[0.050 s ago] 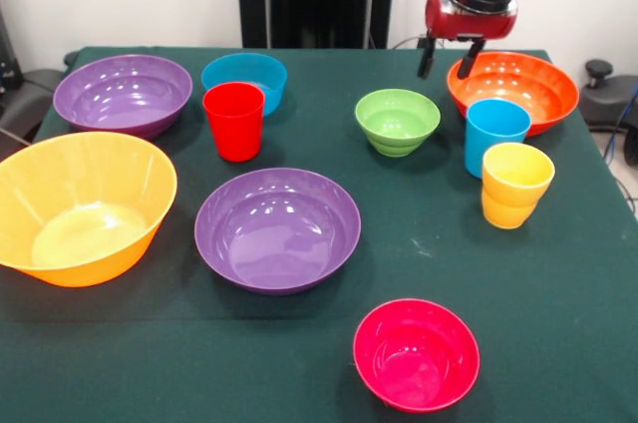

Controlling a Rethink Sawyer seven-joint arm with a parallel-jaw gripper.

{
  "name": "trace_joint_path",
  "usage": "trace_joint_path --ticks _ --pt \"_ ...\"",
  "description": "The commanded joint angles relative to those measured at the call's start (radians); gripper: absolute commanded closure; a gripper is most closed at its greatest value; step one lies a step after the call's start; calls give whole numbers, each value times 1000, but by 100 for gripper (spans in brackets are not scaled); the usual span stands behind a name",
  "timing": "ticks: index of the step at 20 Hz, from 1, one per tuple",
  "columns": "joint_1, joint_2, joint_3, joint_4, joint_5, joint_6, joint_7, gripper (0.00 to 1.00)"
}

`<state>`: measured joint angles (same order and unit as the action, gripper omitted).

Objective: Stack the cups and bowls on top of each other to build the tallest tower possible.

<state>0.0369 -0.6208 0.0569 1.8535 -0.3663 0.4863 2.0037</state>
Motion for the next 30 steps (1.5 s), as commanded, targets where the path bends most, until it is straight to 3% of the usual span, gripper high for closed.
trace_joint_path --ticks 1,30 --pt "25 34 25 -57 3 -50 105 0" --pt "51 90 -9 -84 5 -106 109 0"
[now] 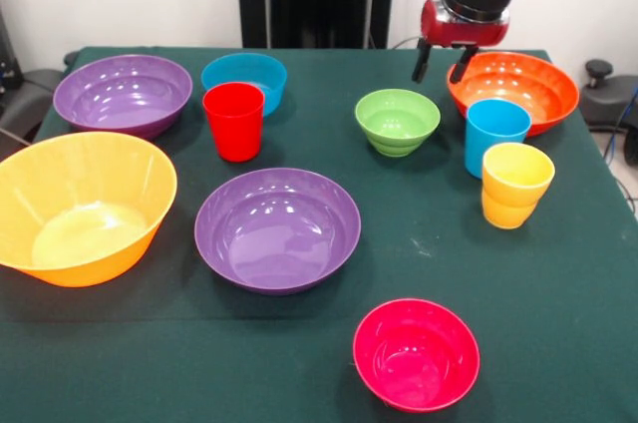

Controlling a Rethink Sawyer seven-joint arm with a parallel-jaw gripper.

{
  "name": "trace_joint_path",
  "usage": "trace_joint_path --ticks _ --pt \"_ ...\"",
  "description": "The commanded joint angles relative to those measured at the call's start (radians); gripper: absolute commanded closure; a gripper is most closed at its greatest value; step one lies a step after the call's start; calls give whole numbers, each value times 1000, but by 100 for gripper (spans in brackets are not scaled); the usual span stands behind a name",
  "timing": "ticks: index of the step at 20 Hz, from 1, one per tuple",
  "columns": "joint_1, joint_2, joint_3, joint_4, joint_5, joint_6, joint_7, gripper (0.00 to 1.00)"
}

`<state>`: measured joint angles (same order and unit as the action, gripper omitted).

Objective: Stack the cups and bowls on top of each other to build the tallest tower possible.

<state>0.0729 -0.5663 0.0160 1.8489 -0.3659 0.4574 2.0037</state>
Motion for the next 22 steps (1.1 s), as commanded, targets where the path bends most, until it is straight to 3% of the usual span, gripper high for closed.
trace_joint_path --ticks 1,22 --pt "15 37 32 -81 5 -77 107 0" --pt "42 65 33 -104 24 -82 130 0"
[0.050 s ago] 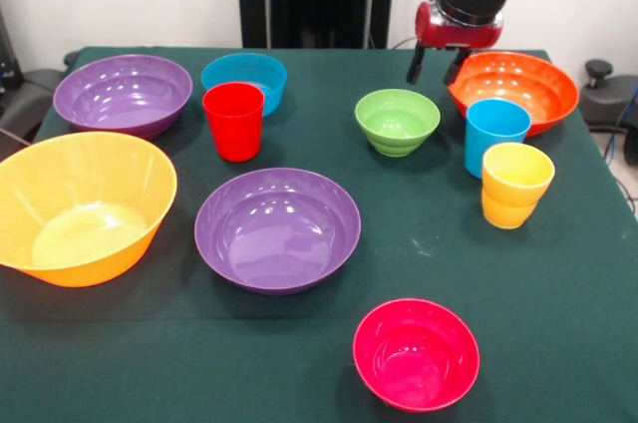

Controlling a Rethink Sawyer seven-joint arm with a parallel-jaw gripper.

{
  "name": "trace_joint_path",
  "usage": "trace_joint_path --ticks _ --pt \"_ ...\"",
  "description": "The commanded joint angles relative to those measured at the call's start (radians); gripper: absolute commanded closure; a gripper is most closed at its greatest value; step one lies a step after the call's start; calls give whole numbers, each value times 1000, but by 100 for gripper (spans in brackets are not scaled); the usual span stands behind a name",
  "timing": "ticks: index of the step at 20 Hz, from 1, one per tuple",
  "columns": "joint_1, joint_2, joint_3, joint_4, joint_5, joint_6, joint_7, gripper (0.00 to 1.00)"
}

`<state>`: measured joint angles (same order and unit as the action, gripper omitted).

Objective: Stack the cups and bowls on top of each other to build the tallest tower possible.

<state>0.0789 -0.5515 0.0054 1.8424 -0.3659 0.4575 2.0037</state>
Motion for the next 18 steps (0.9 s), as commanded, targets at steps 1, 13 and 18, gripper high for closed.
trace_joint_path --ticks 1,13,18 --pt "40 53 42 -100 25 -82 133 0" --pt "30 39 82 -69 83 -119 146 0" --pt "26 31 79 -59 95 -116 126 0"
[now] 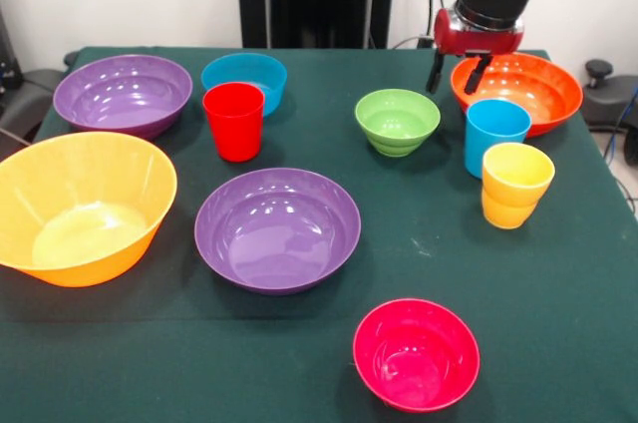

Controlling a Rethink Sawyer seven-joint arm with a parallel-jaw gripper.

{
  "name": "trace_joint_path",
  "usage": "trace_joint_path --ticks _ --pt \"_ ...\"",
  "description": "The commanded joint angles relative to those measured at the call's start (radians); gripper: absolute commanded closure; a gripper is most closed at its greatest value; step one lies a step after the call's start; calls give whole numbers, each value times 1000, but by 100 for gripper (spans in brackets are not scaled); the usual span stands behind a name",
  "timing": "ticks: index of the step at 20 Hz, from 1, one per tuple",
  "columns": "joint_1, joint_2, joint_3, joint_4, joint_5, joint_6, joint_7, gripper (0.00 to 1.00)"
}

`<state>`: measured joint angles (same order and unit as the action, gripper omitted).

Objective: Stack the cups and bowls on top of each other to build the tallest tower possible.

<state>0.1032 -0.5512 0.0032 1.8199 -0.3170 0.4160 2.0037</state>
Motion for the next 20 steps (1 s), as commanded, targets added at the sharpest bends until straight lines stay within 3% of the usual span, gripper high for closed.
trace_joint_path --ticks 1,20 --pt "7 28 80 -38 49 -69 125 0" --pt "49 113 24 -135 21 -42 91 0"
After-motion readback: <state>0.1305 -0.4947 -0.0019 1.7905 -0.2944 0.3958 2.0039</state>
